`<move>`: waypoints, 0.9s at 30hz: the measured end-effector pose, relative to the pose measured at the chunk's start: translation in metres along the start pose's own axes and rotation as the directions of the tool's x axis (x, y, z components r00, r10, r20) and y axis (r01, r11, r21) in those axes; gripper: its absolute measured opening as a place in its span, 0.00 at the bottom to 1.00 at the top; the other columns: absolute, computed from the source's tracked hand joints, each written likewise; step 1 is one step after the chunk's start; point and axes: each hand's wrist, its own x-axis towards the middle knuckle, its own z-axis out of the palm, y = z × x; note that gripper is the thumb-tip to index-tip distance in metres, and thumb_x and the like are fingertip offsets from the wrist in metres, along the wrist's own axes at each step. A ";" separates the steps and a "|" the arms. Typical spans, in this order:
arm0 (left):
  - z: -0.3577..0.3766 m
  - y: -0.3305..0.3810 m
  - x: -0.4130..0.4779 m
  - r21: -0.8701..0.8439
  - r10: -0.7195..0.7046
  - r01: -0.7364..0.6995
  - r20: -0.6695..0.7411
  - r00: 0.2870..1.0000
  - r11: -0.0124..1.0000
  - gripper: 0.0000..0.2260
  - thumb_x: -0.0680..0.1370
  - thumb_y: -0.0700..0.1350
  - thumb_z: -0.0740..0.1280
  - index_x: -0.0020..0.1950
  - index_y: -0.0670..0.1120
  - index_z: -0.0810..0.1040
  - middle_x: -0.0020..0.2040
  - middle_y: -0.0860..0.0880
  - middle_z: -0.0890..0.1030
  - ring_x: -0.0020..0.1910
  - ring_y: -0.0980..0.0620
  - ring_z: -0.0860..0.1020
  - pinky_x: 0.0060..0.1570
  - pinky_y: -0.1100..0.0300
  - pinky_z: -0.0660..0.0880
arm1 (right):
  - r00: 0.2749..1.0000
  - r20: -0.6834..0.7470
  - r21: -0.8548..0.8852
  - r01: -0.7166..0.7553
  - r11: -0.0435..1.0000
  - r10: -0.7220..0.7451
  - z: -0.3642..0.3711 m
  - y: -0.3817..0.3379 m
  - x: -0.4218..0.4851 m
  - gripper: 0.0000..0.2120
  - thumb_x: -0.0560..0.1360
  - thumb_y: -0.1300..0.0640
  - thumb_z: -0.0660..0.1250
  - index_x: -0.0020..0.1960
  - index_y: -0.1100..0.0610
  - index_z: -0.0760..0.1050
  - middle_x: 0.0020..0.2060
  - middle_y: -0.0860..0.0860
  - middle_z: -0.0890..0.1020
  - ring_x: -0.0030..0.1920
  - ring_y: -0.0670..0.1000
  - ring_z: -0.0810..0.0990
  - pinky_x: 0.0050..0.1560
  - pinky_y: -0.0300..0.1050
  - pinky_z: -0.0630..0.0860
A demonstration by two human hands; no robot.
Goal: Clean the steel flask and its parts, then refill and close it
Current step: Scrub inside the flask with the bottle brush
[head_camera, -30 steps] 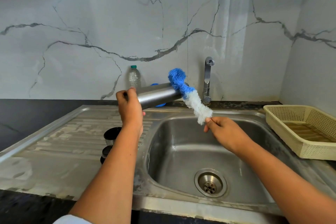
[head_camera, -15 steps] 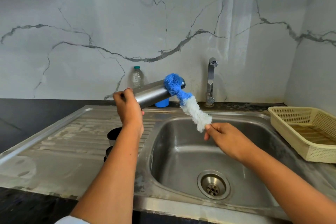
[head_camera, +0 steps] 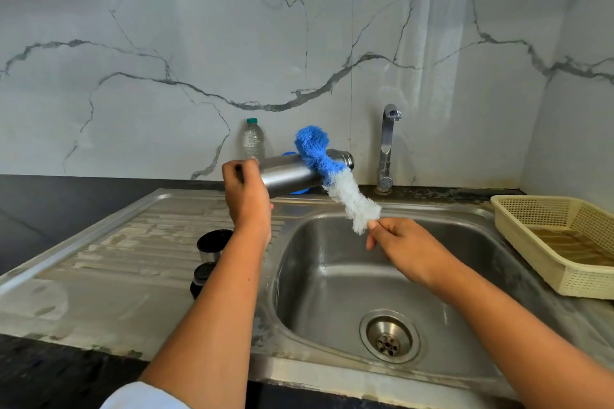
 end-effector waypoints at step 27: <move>0.007 -0.006 0.002 -0.016 0.046 -0.045 0.062 0.997 0.999 0.07 0.86 0.51 0.57 0.55 0.49 0.70 0.44 0.52 0.72 0.38 0.54 0.70 0.29 0.60 0.70 | 0.996 0.082 0.043 0.044 0.998 -0.047 0.009 -0.015 -0.009 0.21 0.85 0.45 0.56 0.42 0.53 0.80 0.27 0.49 0.70 0.26 0.47 0.66 0.34 0.44 0.67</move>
